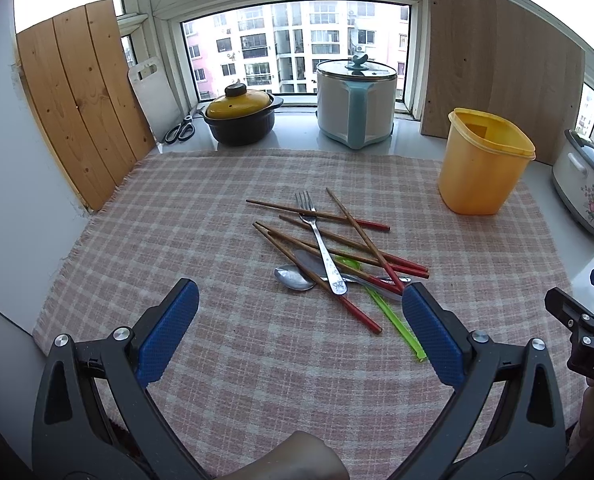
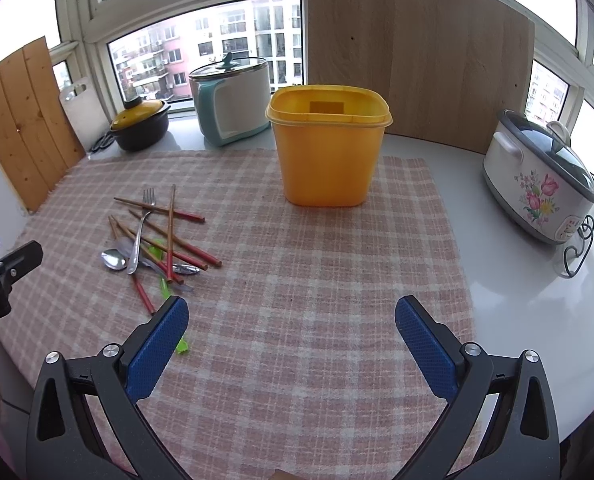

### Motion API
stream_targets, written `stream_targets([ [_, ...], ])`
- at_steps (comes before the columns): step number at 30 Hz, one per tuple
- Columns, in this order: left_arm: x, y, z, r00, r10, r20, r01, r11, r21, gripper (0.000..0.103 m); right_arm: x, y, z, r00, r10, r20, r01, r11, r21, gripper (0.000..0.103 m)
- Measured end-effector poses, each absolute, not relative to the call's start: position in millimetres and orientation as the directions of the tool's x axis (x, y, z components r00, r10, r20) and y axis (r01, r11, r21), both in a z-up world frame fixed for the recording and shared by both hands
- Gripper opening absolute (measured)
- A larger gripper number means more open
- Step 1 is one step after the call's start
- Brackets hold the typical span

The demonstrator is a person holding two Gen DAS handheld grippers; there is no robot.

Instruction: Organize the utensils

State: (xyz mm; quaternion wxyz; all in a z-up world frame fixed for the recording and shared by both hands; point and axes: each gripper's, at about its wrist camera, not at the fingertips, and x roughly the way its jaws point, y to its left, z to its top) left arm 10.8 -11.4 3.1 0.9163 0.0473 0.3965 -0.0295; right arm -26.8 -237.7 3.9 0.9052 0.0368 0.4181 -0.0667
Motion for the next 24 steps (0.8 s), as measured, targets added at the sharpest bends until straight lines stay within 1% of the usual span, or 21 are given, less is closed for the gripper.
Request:
stream_targets([
  [24, 10.9, -13.4, 2.9, 0.681, -0.019, -0.732, 0.095, 0.994, 0.063, 0.103, -23.6, -237.4, 1.6, 0.635, -0.092, -0.767, 0.152, 0.988, 0.008, 0.102],
])
